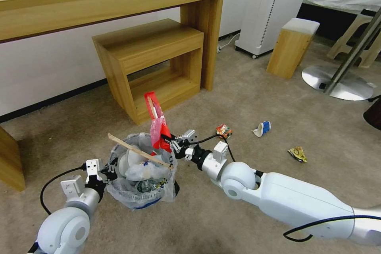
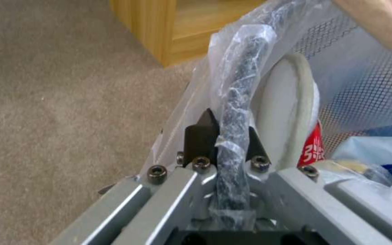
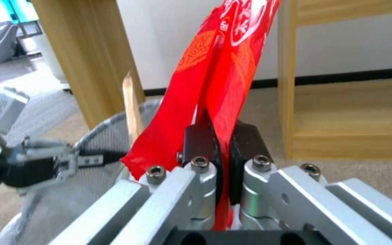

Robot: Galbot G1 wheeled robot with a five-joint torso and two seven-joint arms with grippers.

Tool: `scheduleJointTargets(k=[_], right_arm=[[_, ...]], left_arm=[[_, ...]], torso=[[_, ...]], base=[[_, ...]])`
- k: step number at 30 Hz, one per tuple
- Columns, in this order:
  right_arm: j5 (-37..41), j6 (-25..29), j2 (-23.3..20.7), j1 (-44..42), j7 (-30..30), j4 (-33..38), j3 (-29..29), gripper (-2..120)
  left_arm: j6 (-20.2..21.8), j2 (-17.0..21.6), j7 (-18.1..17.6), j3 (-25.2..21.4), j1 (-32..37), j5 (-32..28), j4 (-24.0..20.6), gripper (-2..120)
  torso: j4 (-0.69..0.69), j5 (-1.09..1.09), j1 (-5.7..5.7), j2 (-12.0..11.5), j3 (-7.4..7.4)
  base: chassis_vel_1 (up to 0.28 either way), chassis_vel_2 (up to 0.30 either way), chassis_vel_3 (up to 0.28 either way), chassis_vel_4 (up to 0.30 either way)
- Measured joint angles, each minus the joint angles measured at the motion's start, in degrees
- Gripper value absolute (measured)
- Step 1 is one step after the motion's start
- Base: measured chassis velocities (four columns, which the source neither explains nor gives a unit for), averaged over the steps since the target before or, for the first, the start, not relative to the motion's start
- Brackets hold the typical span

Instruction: Pick up the trash bin and place the garbage on the floor into it.

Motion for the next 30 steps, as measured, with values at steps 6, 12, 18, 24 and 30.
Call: scheduleJointTargets(k=[6, 12, 18, 24, 30], right_arm=[[0.01, -0.09, 0.0, -0.01, -0.02, 0.01, -0.36, 1], [-0.05, -0.3, 0.26, -0.12, 0.16, -0.51, -1.14, 1], [-0.71, 0.2, -0.12, 0.55, -1.79, -1.05, -3.16, 1], [-1.57, 0.78, -1.08, 1.04, -3.37, -0.76, -3.28, 1], [-2.61, 1.08, -2.61, 0.55, -4.39, -0.24, -2.8, 1]], left_arm=[[0.01, 0.0, -0.02, -0.04, 0.14, -0.06, -0.52, 0], [0.01, -0.11, -0.03, -0.04, 0.21, -0.08, -1.05, 0], [0.27, 0.07, -0.04, 0.04, 0.22, -0.14, -1.47, 0], [0.69, 1.01, -0.06, 0.34, 0.26, -0.19, -1.41, 0], [0.79, 1.45, -0.32, 0.38, 0.11, -0.48, -1.55, 0]], torso=[[-0.01, 0.0, 0.0, 0.0, 0.0], [0.0, 0.0, 0.0, 0.0, 0.0], [0.0, 0.0, 0.0, 0.0, 0.0], [0.0, 0.0, 0.0, 0.0, 0.0], [0.0, 0.0, 0.0, 0.0, 0.0]], base=[[0.0, 0.0, 0.0, 0.0], [0.0, 0.0, 0.0, 0.0], [0.0, 0.0, 0.0, 0.0], [0.0, 0.0, 0.0, 0.0], [0.0, 0.0, 0.0, 0.0]])
